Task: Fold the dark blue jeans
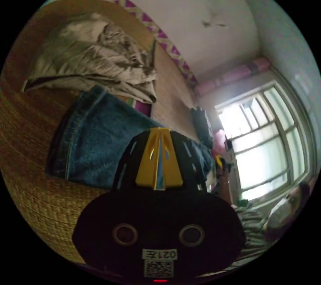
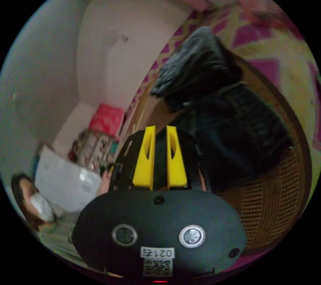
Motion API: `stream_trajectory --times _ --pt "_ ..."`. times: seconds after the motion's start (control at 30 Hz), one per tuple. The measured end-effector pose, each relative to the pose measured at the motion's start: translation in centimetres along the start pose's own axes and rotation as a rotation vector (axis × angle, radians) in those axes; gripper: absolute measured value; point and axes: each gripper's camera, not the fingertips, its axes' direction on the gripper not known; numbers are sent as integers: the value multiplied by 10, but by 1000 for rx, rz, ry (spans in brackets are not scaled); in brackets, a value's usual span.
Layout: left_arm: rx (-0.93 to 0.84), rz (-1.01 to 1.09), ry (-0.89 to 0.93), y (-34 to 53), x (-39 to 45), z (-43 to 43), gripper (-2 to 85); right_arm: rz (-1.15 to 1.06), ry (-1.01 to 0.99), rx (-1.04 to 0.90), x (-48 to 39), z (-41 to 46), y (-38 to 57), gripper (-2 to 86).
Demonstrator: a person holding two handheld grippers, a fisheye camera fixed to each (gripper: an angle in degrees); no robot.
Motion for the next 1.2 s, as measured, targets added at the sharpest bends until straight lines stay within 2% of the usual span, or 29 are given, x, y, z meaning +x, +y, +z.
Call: stream_trajectory --times 0.1,0.17,0.23,0.27,0.33,0.4,0.53,0.67,0.83,0.9,1.03,1.2 --pt "-173 190 -43 20 35 44 7 -329 20 -269 -77 92 78 27" --pt "-286 255 -117 31 44 73 12 -520 162 -416 -114 155 138 7" --pt "-323 231 -266 42 34 93 -3 -756 417 -526 -137 227 224 -6" --pt "-315 234 -253 44 30 95 -5 -797 485 -553 -136 242 244 -6" --pt "-264 191 -157 49 12 94 -8 -920 615 -467 -135 270 310 -7" --pt "-238 137 -113 51 1 94 -9 -930 656 -416 -132 280 344 -7" --pt "-216 223 -228 58 16 106 -9 -975 756 -368 -125 312 409 -7" --pt "-183 283 -318 66 29 112 -8 -904 824 -359 -118 342 437 -7" --pt "147 93 -355 76 16 38 24 -831 794 -355 -101 360 459 -7" --pt "214 6 -368 79 1 14 60 -806 768 -356 -94 362 462 -7" --pt "178 -206 -304 90 -37 0 143 -765 736 -356 -82 366 469 -7" --pt "222 -325 -196 102 -51 11 145 -772 749 -352 -75 369 477 -8"
